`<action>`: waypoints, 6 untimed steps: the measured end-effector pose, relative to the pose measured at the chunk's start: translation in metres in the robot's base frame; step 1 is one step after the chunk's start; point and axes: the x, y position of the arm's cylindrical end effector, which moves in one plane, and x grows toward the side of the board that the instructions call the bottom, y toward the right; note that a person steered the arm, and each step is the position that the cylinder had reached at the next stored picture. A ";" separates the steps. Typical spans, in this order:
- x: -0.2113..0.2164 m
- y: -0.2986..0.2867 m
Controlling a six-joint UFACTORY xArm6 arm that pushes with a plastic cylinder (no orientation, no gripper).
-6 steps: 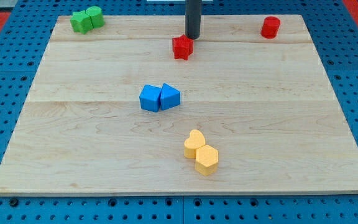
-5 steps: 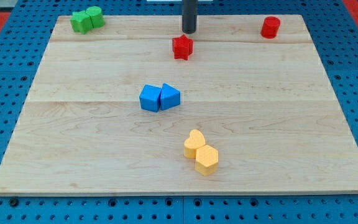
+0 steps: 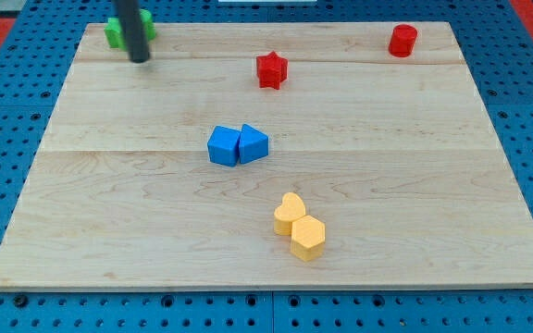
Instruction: Slightly touch the green blocks
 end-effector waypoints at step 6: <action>-0.077 -0.079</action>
